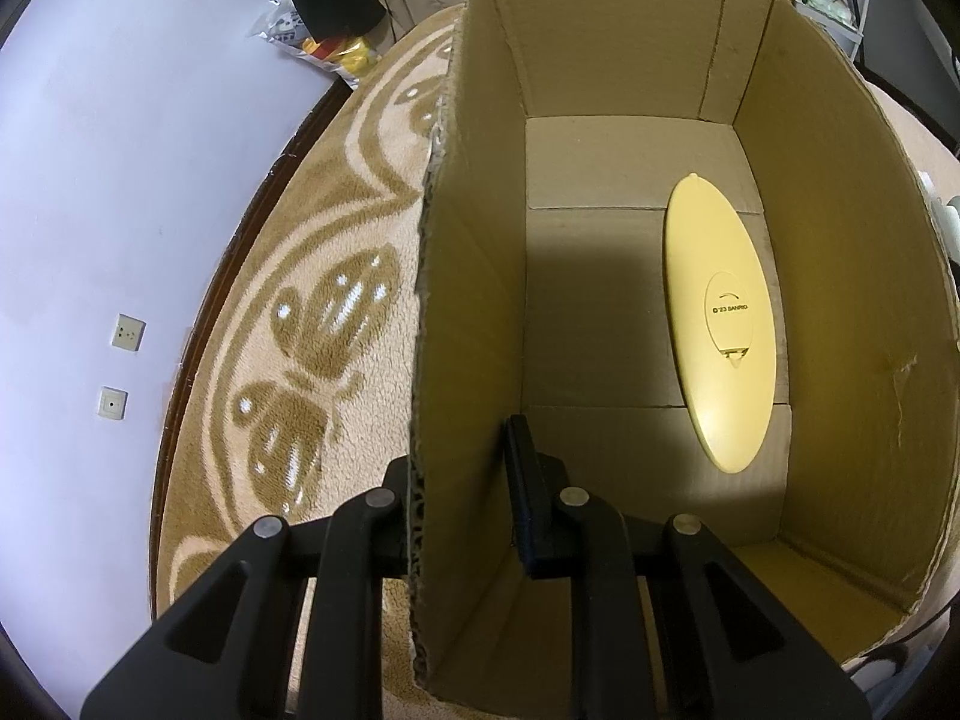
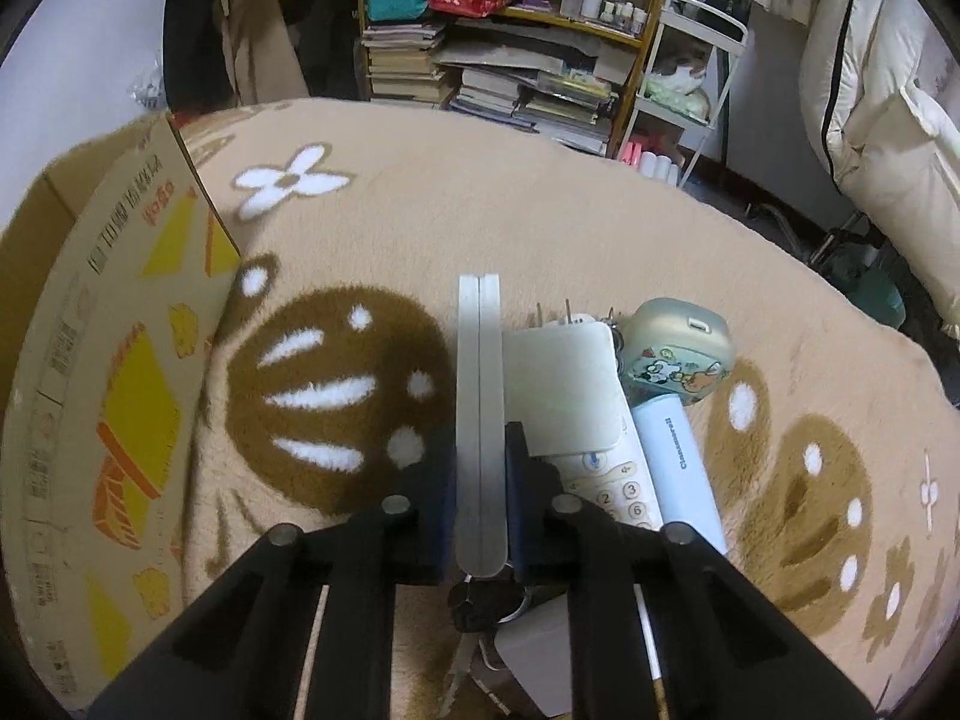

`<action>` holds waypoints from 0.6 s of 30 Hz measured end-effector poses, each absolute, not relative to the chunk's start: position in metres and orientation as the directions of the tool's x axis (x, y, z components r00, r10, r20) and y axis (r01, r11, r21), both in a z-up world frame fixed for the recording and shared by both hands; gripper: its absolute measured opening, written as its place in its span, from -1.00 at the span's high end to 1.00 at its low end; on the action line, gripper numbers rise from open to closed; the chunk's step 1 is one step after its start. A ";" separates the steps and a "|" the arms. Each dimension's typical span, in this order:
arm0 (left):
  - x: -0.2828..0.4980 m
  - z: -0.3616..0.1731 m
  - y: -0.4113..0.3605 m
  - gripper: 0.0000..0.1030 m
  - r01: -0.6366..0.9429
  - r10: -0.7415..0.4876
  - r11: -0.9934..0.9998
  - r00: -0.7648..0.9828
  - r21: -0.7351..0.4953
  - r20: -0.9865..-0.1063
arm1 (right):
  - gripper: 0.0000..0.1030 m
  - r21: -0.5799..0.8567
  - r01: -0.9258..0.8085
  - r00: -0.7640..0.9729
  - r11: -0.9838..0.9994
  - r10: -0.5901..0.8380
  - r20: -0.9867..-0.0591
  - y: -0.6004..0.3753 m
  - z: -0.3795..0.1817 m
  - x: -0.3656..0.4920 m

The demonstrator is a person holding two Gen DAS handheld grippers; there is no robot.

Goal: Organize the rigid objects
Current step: 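Carry the white panel into the box with the right tool and release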

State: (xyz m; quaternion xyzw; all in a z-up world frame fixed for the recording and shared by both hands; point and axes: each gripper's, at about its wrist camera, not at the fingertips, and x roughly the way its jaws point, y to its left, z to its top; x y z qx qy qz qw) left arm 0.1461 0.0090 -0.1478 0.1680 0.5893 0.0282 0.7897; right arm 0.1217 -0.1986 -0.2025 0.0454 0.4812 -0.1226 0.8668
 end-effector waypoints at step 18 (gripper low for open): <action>0.145 -0.150 0.007 0.63 0.154 0.247 0.940 0.306 0.304 -0.919 | 0.70 0.147 0.031 0.764 0.989 0.072 -0.641 -0.133 -0.102 0.099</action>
